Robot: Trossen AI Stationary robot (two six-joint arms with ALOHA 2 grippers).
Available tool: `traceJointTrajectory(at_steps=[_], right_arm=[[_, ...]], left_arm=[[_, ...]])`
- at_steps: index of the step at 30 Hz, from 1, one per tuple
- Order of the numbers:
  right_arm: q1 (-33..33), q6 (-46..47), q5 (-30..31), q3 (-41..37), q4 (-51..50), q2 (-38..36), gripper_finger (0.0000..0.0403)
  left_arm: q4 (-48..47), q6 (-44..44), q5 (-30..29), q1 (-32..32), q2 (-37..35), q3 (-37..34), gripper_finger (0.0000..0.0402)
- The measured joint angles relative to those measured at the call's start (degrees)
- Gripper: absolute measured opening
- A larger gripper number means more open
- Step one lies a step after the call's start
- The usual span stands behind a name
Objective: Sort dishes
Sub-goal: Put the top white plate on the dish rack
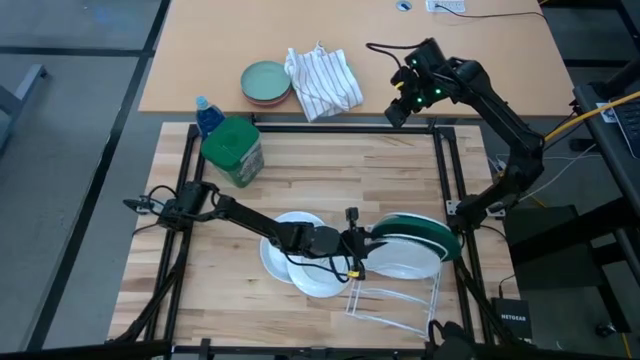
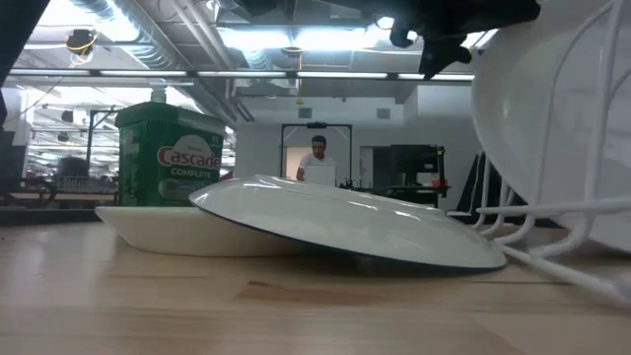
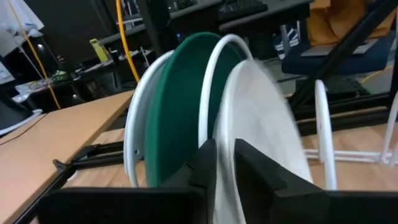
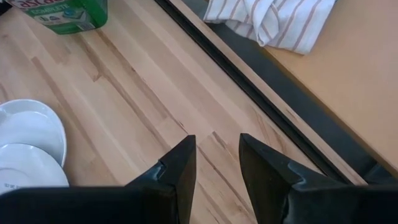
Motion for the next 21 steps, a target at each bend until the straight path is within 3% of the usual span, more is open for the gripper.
traceJointTrajectory(at_steps=[8, 15, 21], right_arm=[[-0.02, 0.0, 0.18, 0.0, 1.61, 0.41, 0.0127], [-0.02, -0.11, 4.14, 0.0, 0.95, 0.41, 0.0127], [-0.04, -0.1, 4.36, 0.0, 0.83, 0.41, 0.0127]], left_arm=[[-0.15, -2.12, -0.53, -0.03, -0.11, 0.0, 0.0088], [-0.48, 0.49, -1.42, -1.77, -0.56, -0.02, 0.0104], [-5.18, 2.88, -6.83, -4.15, -3.13, -0.06, 0.0104]])
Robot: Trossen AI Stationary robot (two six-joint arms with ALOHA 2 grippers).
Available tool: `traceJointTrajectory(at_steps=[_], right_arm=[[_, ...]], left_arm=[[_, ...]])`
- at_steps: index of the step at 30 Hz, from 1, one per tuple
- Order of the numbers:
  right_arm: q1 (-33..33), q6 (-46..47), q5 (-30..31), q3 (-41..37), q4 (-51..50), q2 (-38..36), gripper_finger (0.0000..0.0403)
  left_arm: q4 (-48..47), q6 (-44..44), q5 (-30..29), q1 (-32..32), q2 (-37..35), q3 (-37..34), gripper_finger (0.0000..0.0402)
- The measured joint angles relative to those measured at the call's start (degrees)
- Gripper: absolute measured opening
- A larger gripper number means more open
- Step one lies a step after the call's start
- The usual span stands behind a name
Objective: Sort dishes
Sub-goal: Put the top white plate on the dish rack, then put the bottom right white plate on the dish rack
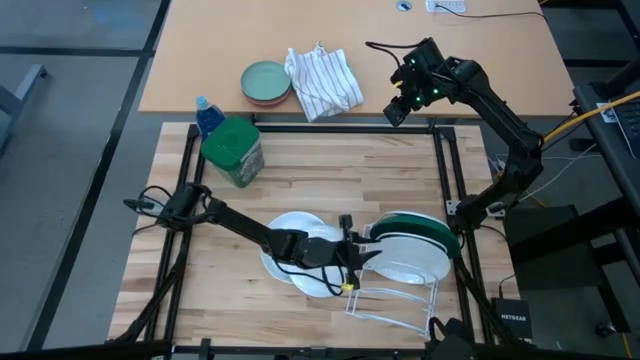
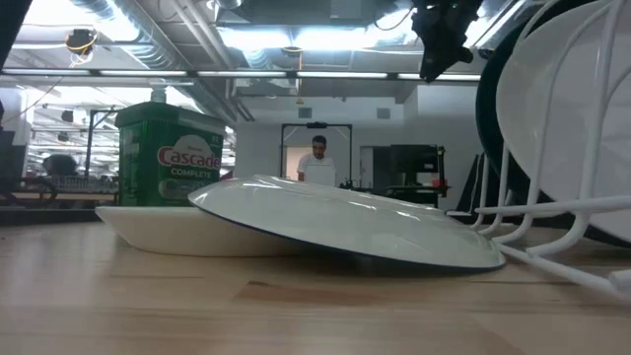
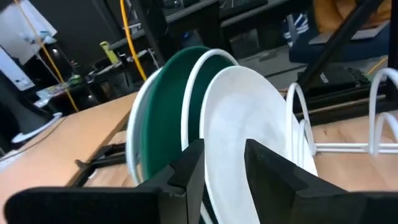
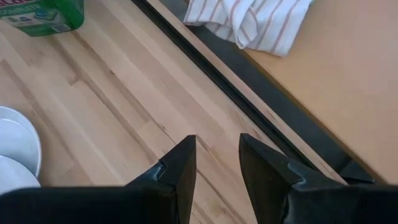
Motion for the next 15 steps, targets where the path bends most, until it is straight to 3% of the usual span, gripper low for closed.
traceJointTrajectory(at_steps=[4, 15], right_arm=[[0.0, 0.01, 0.01, 0.0, -0.07, 0.0, 0.0127], [0.04, 0.1, -0.49, 0.0, -2.26, 0.0, 0.0127]], left_arm=[[-8.72, -1.45, -2.79, -1.77, -3.16, 0.0, 0.0104], [-36.04, -6.37, -3.18, -7.25, -6.82, -0.07, 0.0104]])
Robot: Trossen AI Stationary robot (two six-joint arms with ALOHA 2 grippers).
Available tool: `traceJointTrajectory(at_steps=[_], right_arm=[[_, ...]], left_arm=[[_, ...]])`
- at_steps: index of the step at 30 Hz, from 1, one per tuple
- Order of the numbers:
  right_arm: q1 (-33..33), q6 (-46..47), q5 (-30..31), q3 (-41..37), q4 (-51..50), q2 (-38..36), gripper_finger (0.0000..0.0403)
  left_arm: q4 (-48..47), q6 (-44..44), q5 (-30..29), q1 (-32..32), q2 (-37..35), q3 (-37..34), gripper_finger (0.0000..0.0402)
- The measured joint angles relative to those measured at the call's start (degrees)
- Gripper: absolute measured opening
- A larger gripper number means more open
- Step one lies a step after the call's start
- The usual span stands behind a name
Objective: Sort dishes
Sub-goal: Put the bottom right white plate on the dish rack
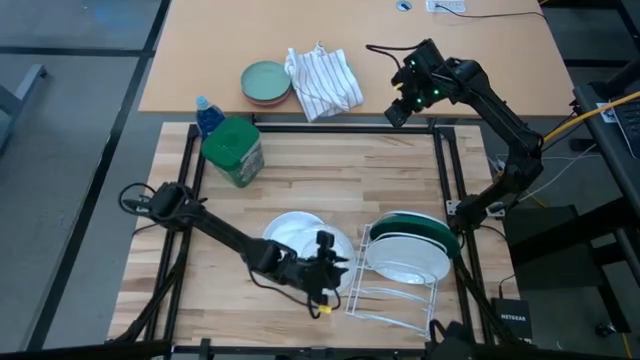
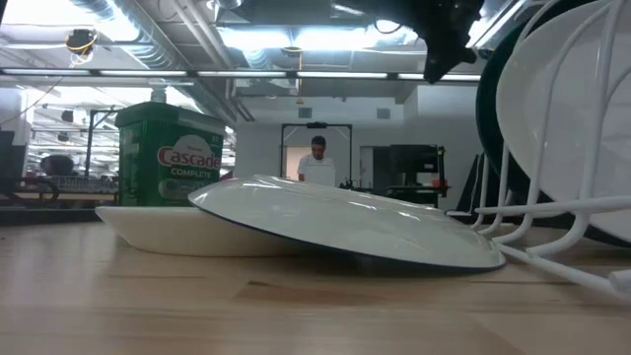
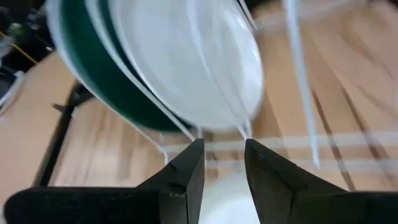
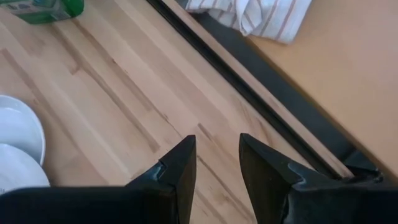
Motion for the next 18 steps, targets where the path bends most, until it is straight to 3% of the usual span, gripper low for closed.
traceJointTrajectory(at_steps=[9, 18], right_arm=[[1.87, 2.84, 0.06, 0.02, -4.35, -0.08, 0.0127], [12.58, 9.13, 0.62, 0.02, -5.01, -0.22, 0.0127]], left_arm=[[-11.13, -8.14, -0.02, -2.4, 0.02, 0.0, 0.0135], [-22.18, -8.55, 1.49, -5.96, 0.04, 0.0, 0.019]])
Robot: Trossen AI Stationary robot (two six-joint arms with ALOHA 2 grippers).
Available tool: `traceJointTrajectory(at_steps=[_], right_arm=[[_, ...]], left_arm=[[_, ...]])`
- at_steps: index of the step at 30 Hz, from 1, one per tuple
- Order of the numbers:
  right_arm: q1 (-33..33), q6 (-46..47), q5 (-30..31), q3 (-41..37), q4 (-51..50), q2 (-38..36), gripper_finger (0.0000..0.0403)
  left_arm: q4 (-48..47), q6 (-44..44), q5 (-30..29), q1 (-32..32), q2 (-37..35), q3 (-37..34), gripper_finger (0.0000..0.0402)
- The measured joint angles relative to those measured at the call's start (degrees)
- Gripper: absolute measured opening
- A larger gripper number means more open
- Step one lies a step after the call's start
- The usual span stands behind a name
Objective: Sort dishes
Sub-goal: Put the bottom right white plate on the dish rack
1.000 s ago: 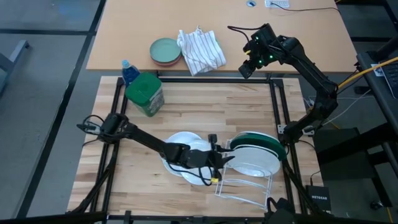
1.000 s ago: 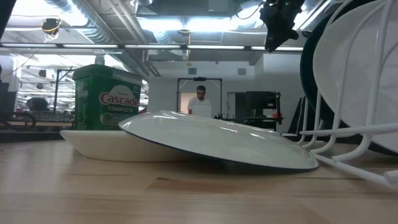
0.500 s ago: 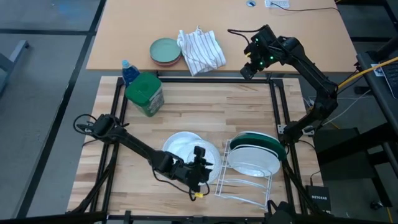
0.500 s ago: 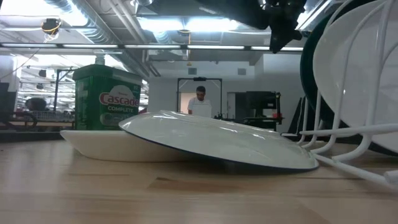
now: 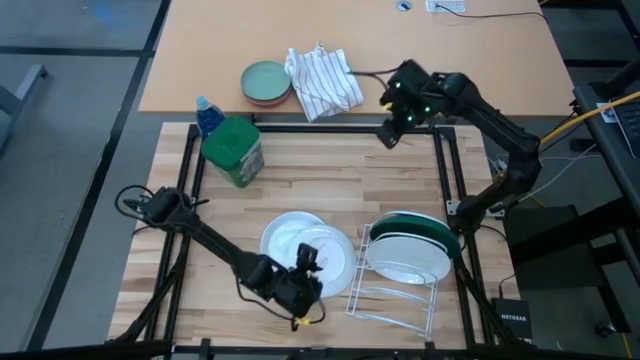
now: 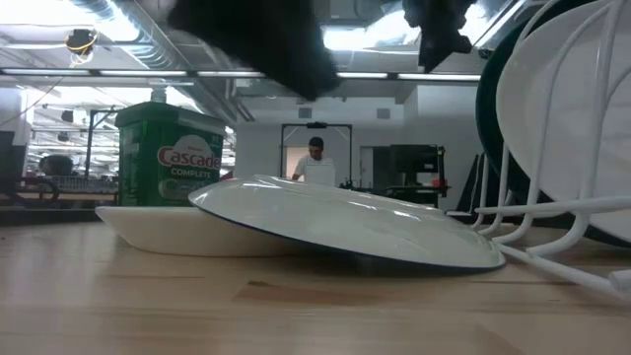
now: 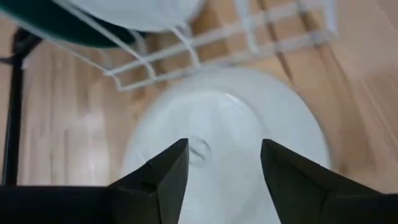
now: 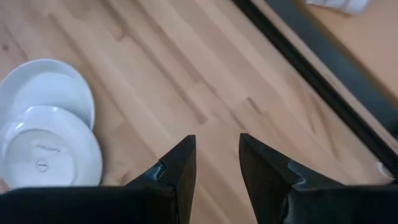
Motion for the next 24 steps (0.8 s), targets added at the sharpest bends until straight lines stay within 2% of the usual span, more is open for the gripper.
traceJointTrajectory(at_steps=[5, 10, 19, 24], right_arm=[[8.03, 6.12, 4.54, 0.0, 0.21, 0.0, 0.0127], [15.98, 13.09, 7.67, 0.0, 0.94, 0.0, 0.0127], [27.94, 23.85, 11.48, 0.04, 8.1, 0.54, 0.0127], [32.69, 26.8, 11.77, 0.04, 11.55, 1.39, 0.0127]], left_arm=[[-7.57, 2.61, 0.45, -4.5, 0.04, -0.06, 0.0195], [-8.91, 3.35, 0.49, -9.09, 0.09, -2.03, 0.0196], [-1.88, 7.07, -2.87, -13.44, 0.15, -7.57, 0.0196], [4.16, 13.88, -9.84, -14.71, 0.17, -10.36, 0.0196]])
